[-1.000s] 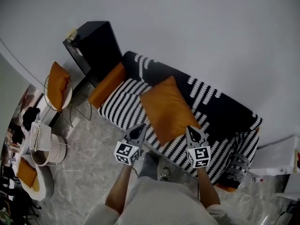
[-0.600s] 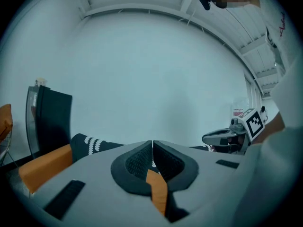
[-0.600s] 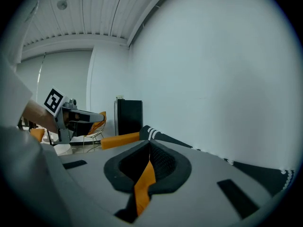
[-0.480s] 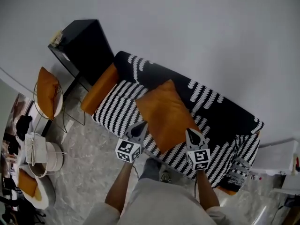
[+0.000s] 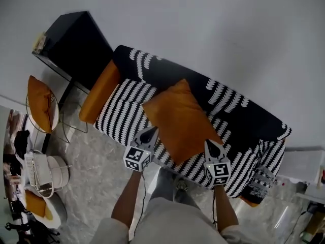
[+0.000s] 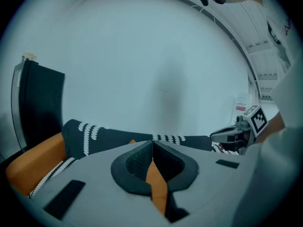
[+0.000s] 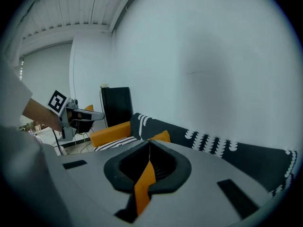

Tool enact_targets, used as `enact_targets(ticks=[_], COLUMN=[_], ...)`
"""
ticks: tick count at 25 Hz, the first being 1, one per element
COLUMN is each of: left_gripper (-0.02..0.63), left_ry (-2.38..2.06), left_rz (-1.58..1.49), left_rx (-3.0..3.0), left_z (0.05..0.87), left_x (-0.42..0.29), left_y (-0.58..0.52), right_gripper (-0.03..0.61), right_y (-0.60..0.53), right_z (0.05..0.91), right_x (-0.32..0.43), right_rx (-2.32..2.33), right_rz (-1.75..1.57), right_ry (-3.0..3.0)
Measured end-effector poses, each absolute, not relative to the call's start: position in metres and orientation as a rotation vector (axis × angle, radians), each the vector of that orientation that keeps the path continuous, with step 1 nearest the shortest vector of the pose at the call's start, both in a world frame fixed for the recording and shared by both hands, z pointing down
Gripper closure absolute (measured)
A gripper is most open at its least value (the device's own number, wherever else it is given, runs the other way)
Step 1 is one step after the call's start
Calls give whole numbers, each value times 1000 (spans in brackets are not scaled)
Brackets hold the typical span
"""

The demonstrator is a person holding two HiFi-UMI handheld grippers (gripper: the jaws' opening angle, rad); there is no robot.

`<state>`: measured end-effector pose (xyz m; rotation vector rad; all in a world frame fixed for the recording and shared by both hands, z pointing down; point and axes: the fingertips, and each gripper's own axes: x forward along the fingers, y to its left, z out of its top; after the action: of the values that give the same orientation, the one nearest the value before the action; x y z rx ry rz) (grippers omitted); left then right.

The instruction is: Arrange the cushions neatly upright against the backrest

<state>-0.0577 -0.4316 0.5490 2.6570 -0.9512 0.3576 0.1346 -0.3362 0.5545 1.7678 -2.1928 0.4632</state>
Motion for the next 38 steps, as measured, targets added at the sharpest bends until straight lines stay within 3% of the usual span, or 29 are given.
enact_targets(ticks=[21, 38], left_gripper=[578, 580], left_ry=[-812, -543], left_rz=[563, 844], left_rx=[2542, 2632], left_z=[710, 772], left_x=[-38, 14], left_y=[-554, -615], right_gripper=[549, 549], right_y=[-331, -305], right_z=[726, 786], right_x=[146, 167], right_rx=[1818, 2052], right_rz=[944, 1147], right_ry=[-1882, -1589])
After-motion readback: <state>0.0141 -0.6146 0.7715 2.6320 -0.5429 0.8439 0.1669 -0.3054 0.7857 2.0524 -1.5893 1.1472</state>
